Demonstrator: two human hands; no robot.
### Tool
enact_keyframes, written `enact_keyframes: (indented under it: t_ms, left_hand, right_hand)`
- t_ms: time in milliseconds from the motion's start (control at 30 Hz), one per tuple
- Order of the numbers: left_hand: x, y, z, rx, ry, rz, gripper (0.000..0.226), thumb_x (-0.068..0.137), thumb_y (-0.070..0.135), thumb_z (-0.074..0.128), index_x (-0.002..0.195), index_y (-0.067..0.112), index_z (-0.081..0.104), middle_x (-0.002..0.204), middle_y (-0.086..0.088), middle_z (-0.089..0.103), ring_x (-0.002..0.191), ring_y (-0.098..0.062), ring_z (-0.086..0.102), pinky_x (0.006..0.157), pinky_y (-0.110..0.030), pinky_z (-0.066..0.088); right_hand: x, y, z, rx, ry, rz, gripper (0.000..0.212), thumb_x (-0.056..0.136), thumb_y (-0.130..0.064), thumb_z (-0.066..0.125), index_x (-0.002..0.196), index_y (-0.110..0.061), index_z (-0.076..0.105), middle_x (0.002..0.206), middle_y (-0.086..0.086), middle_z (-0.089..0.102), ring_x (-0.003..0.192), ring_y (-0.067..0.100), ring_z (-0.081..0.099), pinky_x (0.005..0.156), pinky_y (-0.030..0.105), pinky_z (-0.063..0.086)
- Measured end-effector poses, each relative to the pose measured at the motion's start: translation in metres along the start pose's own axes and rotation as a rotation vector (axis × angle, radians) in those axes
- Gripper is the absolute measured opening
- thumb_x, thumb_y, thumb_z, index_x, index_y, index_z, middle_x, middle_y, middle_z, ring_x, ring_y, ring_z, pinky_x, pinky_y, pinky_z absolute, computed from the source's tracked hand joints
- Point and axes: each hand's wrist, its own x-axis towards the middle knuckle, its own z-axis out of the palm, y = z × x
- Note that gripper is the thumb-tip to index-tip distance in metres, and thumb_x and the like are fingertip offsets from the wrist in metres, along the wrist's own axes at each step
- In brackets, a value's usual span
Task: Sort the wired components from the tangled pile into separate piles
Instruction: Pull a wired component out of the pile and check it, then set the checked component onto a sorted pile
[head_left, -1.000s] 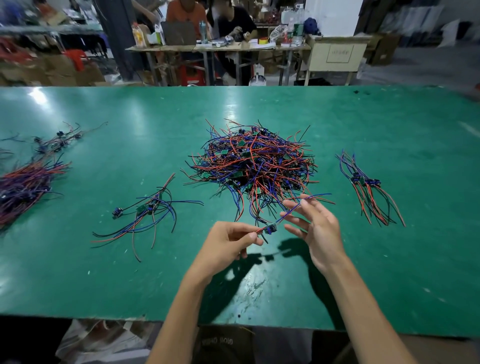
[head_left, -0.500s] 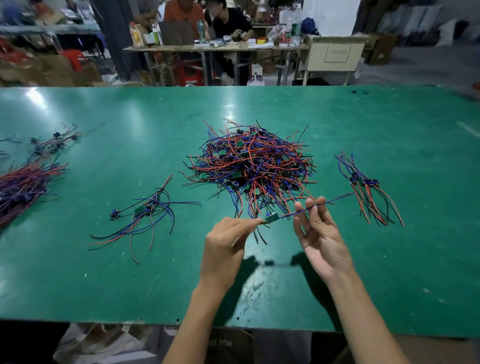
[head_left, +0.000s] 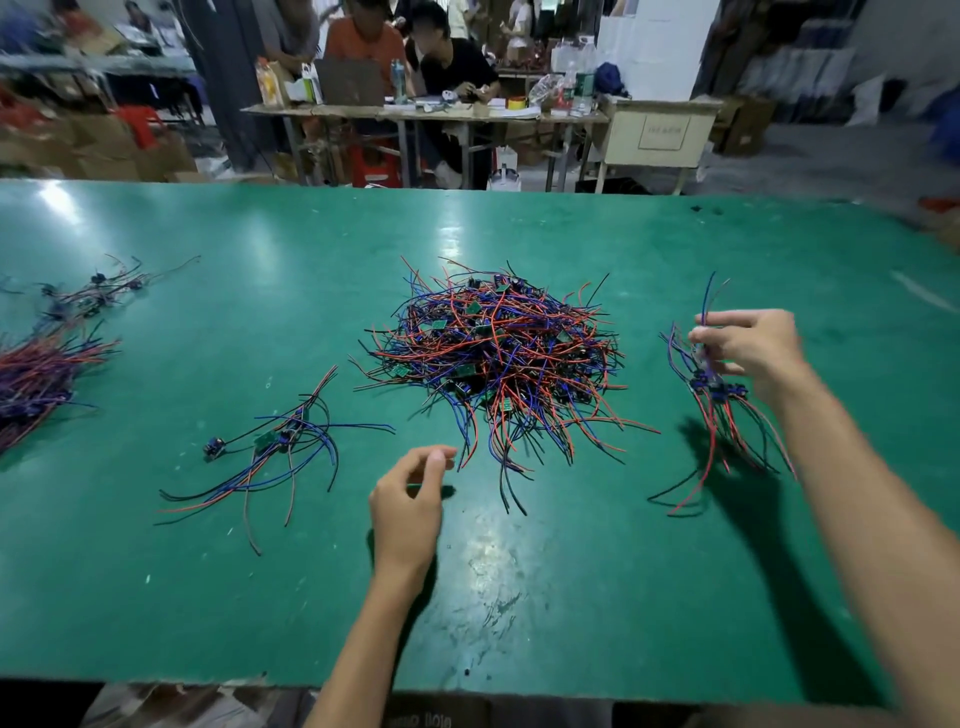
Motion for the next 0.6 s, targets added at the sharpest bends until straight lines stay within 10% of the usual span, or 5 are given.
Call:
enact_keyframes:
  t_ms: [200, 400, 600]
  left_hand:
    - [0.006, -0.007, -0.001, -0.007, 0.025, -0.088, 0.028, 0.099, 0.017, 0.059, 0.082, 0.029, 0.078, 0.081, 0.006, 0.075, 0.079, -0.011, 0.069, 0.074, -0.035, 0.059]
    - [0.006, -0.005, 0.000, -0.032, 0.049, -0.116, 0.028, 0.098, 0.016, 0.060, 0.079, 0.027, 0.078, 0.078, 0.009, 0.074, 0.074, -0.005, 0.069, 0.069, -0.026, 0.054]
    - [0.006, -0.008, 0.000, -0.002, 0.037, -0.093, 0.026, 0.095, 0.020, 0.061, 0.079, 0.032, 0.077, 0.076, 0.009, 0.074, 0.073, -0.005, 0.069, 0.068, -0.023, 0.053]
  right_hand:
    - [0.054, 0.020, 0.017, -0.599, 0.164, 0.037, 0.029, 0.084, -0.014, 0.079, 0.106, 0.003, 0.071, 0.118, 0.024, 0.070, 0.112, 0.037, 0.066, 0.098, 0.042, 0.053]
    - [-0.036, 0.043, 0.075, -0.648, -0.059, -0.411, 0.017, 0.086, -0.023, 0.067, 0.100, -0.031, 0.072, 0.098, -0.003, 0.072, 0.089, 0.020, 0.065, 0.080, 0.035, 0.054]
    - [-0.095, 0.103, 0.093, -0.781, -0.070, -0.443, 0.035, 0.097, -0.036, 0.064, 0.126, -0.018, 0.068, 0.117, 0.001, 0.063, 0.112, 0.023, 0.053, 0.097, 0.039, 0.041]
